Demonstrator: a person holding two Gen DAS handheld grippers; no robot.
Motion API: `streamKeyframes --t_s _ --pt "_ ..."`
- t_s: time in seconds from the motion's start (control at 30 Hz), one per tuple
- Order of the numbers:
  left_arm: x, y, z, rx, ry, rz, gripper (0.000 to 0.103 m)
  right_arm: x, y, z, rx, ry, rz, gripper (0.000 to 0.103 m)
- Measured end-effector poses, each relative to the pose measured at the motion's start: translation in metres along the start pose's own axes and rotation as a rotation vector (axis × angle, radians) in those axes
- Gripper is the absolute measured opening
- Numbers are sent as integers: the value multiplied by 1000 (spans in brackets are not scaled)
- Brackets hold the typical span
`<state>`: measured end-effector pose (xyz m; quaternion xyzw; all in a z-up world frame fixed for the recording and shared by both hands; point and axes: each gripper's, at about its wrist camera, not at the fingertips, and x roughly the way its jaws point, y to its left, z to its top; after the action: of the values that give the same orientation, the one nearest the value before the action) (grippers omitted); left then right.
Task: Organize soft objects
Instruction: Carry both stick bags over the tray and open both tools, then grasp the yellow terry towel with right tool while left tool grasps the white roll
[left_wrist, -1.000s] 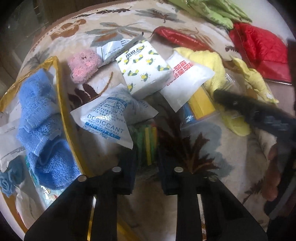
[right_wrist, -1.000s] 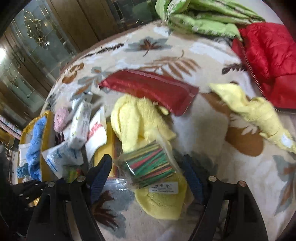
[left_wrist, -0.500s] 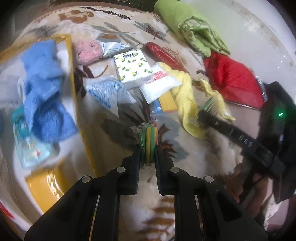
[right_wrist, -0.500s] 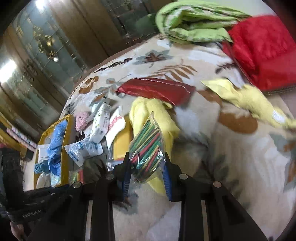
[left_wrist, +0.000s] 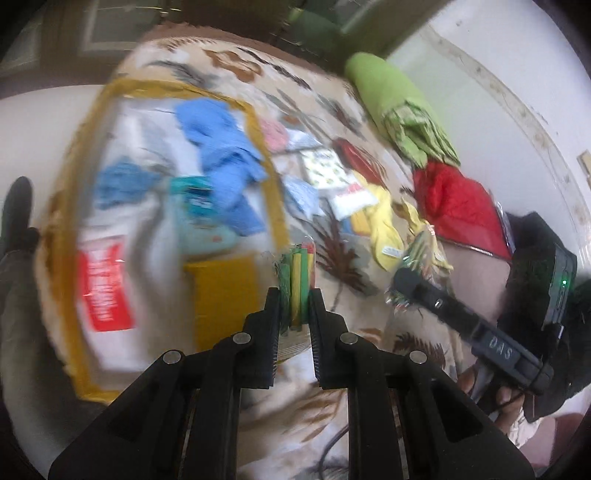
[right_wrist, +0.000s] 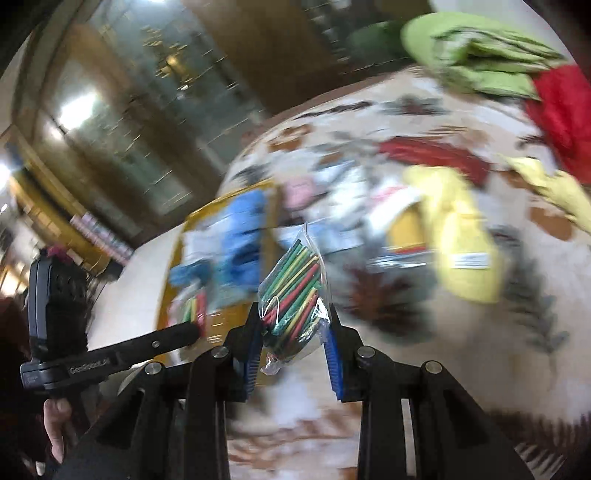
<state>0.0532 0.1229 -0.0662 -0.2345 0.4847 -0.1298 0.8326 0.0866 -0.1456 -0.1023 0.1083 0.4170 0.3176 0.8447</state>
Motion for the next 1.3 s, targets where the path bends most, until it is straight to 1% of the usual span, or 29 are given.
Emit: streamKeyframes --t_s 0.1,0.17,0.23,0.37,0.5,0.6,0.63,0.67,0.7,0.73,0.77,0.8,0.83,0.9,0.93,1.0,1.07,1.1,1.13,1.17,1.23,1.3 --pt "-5 15 3 -17 -16 37 14 25 31 1 -59 43 -3 30" --pt "-3 22 5 -24 -21 55 14 43 44 4 -75 78 -7 30" --pt "1 31 9 -35 -26 70 14 58 50 7 -75 95 -10 31" --pt "10 41 12 -28 -16 91 14 84 53 10 -93 128 -46 31" --pt "15 48 16 -17 -11 97 14 100 52 12 -103 150 -52 32" --pt "21 56 19 -41 19 61 14 109 51 14 -106 163 -59 32" --pt "22 58 20 -44 28 70 17 111 50 15 -99 169 -53 35" --pt "22 58 20 -38 32 87 21 110 49 14 -93 169 -49 40" --pt "21 58 19 -31 30 101 28 108 49 14 -90 163 -49 48" --pt "16 58 18 -27 12 101 33 103 48 14 -87 142 -57 54" --pt "13 58 16 -31 -6 89 36 98 47 14 -82 130 -53 57" --pt "10 58 15 -42 -16 83 48 93 44 13 -71 124 -47 61" --pt "6 58 13 -56 -26 81 54 89 43 13 -65 121 -41 62" --pt "-1 55 9 -61 -63 69 55 76 42 11 -65 105 -39 62" --pt "-2 53 9 -58 -73 74 56 66 41 9 -68 85 -40 62" --pt "0 46 10 -57 -49 105 56 55 39 8 -63 60 -36 62" --pt "-3 31 8 -21 -50 105 56 44 31 6 -37 44 -34 62" --pt "-5 22 7 10 -51 131 56 39 27 5 -22 38 -32 62" --pt "-4 16 6 24 -44 142 56 33 21 4 -4 32 -29 62" --pt "-3 13 4 25 -38 137 56 28 17 3 10 27 -27 62" --pt "-1 7 1 6 -21 104 56 16 9 1 30 6 -21 62" --pt "0 0 -2 -9 -15 80 56 3 2 -2 34 -15 -34 62"
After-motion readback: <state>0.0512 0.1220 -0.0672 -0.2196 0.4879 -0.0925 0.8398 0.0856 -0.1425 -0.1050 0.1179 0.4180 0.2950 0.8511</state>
